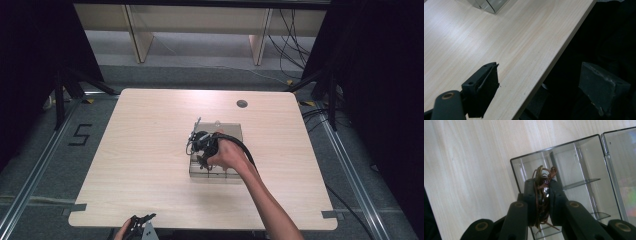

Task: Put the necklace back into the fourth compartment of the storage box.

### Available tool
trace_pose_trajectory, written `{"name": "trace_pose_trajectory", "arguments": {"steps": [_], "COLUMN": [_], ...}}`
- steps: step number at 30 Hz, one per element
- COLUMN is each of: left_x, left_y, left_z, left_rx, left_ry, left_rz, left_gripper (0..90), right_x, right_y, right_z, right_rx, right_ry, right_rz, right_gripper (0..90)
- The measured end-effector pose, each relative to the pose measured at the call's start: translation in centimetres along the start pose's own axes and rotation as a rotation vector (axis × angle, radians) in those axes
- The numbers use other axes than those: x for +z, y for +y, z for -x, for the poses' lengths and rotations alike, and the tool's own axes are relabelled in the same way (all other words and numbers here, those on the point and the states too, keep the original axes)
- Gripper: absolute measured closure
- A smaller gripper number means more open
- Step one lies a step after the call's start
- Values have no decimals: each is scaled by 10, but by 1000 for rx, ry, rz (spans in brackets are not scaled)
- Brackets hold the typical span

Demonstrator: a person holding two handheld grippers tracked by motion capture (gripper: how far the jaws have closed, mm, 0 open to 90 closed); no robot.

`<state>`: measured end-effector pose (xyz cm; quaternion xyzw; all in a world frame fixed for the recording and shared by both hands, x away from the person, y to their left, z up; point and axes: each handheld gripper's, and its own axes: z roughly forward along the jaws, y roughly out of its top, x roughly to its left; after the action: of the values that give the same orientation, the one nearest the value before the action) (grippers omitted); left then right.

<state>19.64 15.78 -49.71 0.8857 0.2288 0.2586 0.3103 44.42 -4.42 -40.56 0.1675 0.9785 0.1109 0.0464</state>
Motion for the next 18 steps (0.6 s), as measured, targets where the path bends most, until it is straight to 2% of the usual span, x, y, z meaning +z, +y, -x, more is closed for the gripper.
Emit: {"name": "trace_pose_trajectory", "arguments": {"steps": [2, 4, 5, 7, 9, 12, 13, 14, 15, 16, 18], "left_x": [0, 1, -1, 0, -1, -2, -1, -1, -2, -2, -2], "left_y": [0, 0, 0, 0, 0, 0, 0, 0, 0, 0, 0], "left_z": [0, 1, 0, 0, -1, -1, 0, 0, -2, -1, -1], "left_rx": [-2, -21, 0, -2, 1, 1, -13, -16, 1, -2, -1], "left_ry": [4, 6, 4, 21, 2, 3, 21, 10, 6, 7, 5], "left_rz": [0, 17, 4, 9, 4, 7, 20, 21, 7, 10, 7], "left_gripper": [154, 154, 154, 154, 154, 154, 154, 154, 154, 154, 154], "right_x": [4, 10, 10, 12, 15, 20, 22, 24, 27, 29, 32], "right_y": [2, 4, 4, 5, 8, 10, 10, 11, 11, 13, 15], "right_z": [0, 2, 2, 3, 3, 5, 5, 6, 8, 6, 7], "right_rx": [2, -10, -10, -12, 7, 16, 15, 16, 1, 27, 28], "right_ry": [5, 17, 17, 18, 27, 34, 33, 36, 36, 38, 45], "right_rz": [-3, 12, 12, 5, -6, -9, -8, -11, 1, -14, -17], "right_gripper": [798, 798, 798, 798, 798, 798, 798, 798, 798, 798, 798]}}
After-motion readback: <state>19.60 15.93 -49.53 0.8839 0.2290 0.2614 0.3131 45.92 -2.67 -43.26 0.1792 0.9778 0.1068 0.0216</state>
